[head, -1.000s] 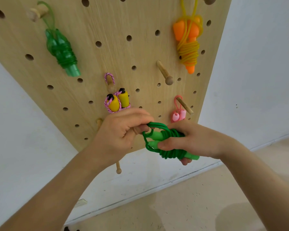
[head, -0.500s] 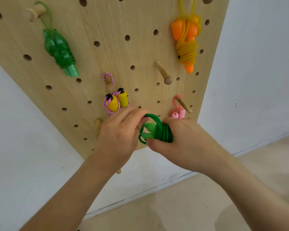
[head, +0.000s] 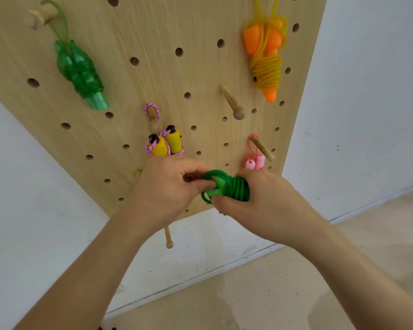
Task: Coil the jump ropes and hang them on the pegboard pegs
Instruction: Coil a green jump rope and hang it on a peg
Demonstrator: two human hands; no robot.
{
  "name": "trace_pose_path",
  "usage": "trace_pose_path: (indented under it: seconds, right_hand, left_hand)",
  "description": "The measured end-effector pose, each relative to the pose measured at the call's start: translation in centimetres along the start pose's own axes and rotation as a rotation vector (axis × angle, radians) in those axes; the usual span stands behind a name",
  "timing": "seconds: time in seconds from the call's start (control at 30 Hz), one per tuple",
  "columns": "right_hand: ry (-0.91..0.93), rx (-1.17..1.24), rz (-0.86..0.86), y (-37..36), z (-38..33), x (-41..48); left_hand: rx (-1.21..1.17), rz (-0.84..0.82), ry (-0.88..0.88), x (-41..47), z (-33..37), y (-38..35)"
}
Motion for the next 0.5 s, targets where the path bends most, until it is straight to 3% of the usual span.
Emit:
trace_pose_path:
  seconds: [0.07,0.1,0.23,0.33,0.4,0.5]
  right_hand:
    - [0.038,-0.031,0.025,0.1,-0.2,-0.2]
    - [0.048,-0.004,0.016,0.3,-0.3,-0.2]
    - [0.030,0.477,-0.181,0.8,0.5,0.8]
    - [0.035,0.623,-0.234,0.6,1.3,1.4]
    - [0.040,0.698,-0.269,0.3,1.6,1.4]
    - [0.070,0.781,-0.278,0.2,2.2,1.5]
  left_hand:
    - [0.094,-0.025,-0.110,0.3,-0.1,0.3]
    - [0.021,-0.024,-0.067,0.5,-0.4,0.4]
    - [-0.603,-0.079,0.311,0.5,-2.6,0.3]
    - [-1.014,-0.193,0.470,-0.6,-3.9,-1.3]
    - [-1.202,-0.198,0.504,-1.1,-4.3,-2.0]
    - [-1.239,-0.189,0.537,-1.7,-5.0,-2.6]
Point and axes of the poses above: each hand's wrist, its own x-axis towards the middle knuckle, its own y-axis out of the back of the hand, z = x × y, the point moved 2 cm from there along x, towards the middle knuckle, and after that the axes turned 1 degree about -y, right-handed, at the moved point
